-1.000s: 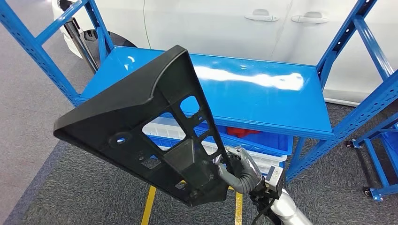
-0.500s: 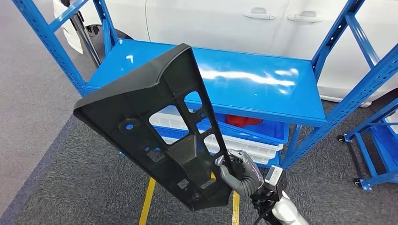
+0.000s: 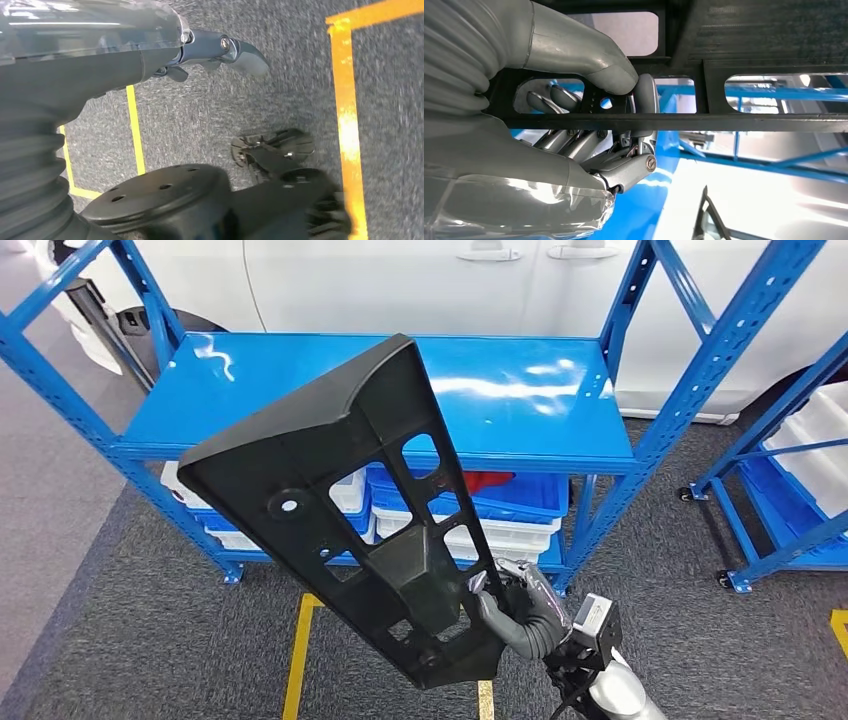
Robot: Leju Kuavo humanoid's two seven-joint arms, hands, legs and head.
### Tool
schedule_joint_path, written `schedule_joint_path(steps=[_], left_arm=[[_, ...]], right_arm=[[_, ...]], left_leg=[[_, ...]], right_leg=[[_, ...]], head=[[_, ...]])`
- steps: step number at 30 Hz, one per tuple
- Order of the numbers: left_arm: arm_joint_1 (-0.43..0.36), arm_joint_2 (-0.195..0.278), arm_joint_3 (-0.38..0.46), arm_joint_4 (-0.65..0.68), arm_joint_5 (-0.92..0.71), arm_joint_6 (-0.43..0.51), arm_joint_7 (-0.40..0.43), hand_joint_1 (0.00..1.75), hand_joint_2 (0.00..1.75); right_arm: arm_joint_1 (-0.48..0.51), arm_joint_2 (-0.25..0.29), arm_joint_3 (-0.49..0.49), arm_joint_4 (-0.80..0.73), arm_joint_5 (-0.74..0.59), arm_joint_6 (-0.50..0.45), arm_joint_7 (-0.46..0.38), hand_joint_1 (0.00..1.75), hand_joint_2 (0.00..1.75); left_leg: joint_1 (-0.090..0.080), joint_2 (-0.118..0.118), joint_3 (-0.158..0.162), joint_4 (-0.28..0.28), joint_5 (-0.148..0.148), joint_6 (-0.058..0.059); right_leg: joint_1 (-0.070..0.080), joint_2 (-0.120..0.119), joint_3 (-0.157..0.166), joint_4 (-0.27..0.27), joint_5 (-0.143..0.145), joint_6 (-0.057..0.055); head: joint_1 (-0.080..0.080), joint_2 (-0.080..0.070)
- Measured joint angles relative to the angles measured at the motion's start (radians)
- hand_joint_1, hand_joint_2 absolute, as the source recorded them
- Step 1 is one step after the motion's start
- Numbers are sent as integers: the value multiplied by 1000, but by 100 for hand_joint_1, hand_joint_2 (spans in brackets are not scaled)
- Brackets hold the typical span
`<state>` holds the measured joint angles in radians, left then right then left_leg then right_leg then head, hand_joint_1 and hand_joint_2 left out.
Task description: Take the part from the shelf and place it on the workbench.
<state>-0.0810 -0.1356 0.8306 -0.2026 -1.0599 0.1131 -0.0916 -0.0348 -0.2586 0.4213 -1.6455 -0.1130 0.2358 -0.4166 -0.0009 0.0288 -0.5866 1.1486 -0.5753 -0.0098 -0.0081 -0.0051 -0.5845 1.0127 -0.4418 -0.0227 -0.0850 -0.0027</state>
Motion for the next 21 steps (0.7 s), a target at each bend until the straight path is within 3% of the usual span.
schedule_joint_path(steps=[2, 3, 4, 7, 9, 11, 13, 16, 17, 18, 19, 21], left_arm=[[2, -1, 2, 0, 4, -1, -1, 0, 175], [2, -1, 3, 0, 6, -1, -2, 0, 175], [2, -1, 4, 0, 6, -1, -3, 0, 175], [0, -2, 8, 0, 10, -9, -1, 0, 175], [-1, -2, 9, 0, 11, -16, 0, 0, 175], [-2, -4, 10, 0, 10, -19, 2, 0, 175], [-3, -6, 11, 0, 10, -21, 4, 0, 175], [-6, -7, 13, 0, 8, -24, 6, 0, 175], [-5, -7, 13, 0, 7, -25, 7, 0, 175], [-5, -7, 14, 0, 7, -26, 8, 0, 175], [-4, -7, 14, 0, 6, -27, 9, 0, 175], [-5, -10, 14, 1, 4, -28, 12, 0, 175]], right_arm=[[-2, 0, 0, -3, 5, 5, 5, 175, 175], [-2, 0, 0, -3, 7, 6, 7, 175, 175], [-3, 0, 0, -3, 8, 6, 8, 175, 175], [-7, 0, -3, -3, 11, 5, 5, 175, 175], [-12, 0, -6, -3, 12, 5, 3, 175, 175], [-14, 0, -10, -3, 13, 4, 2, 175, 175], [-16, 0, -16, -2, 13, 4, 2, 175, 175], [-22, 3, -21, -1, 13, 4, 2, 175, 175], [-23, 4, -22, 0, 13, 4, 2, 175, 175], [-23, 4, -23, 0, 13, 4, 2, 175, 175], [-24, 4, -24, 0, 13, 4, 2, 175, 175], [-27, 4, -26, 1, 13, 4, 2, 175, 175]], left_leg=[[1, -17, -58, 128, -50, -2], [1, -19, -70, 155, -50, -1], [1, -19, -63, 141, -31, 1], [1, -33, 26, -50, 67, 11], [-2, -46, 52, -121, 91, 18], [-2, -46, 48, -129, 102, 28], [0, -40, 39, -140, 122, 41], [0, -28, 8, -145, 148, 52], [-1, -24, -4, -144, 156, 52], [-2, -20, -17, -142, 163, 51], [-2, -17, -31, -139, 171, 50], [-1, -13, -59, -131, 188, 45]], right_leg=[[3, 21, -5, 2, 4, -4], [4, 30, -7, 4, 6, -4], [5, 37, -8, 6, 7, -4], [6, 56, -12, 13, 11, 1], [7, 62, -20, 16, 17, 13], [5, 64, -27, 15, 26, 28], [4, 49, -38, 32, 2, 38], [-1, 18, -84, 178, -124, 46], [-3, 16, -97, 237, -156, 49], [-5, 15, -100, 274, -168, 51], [-6, 15, -85, 277, -160, 53], [-7, 9, -4, 179, -111, 54]], head=[[0, 0], [0, 0], [0, 0], [0, 0], [0, 0], [0, 0], [0, 0], [0, 0], [0, 0], [0, 0], [0, 0], [0, 0]])
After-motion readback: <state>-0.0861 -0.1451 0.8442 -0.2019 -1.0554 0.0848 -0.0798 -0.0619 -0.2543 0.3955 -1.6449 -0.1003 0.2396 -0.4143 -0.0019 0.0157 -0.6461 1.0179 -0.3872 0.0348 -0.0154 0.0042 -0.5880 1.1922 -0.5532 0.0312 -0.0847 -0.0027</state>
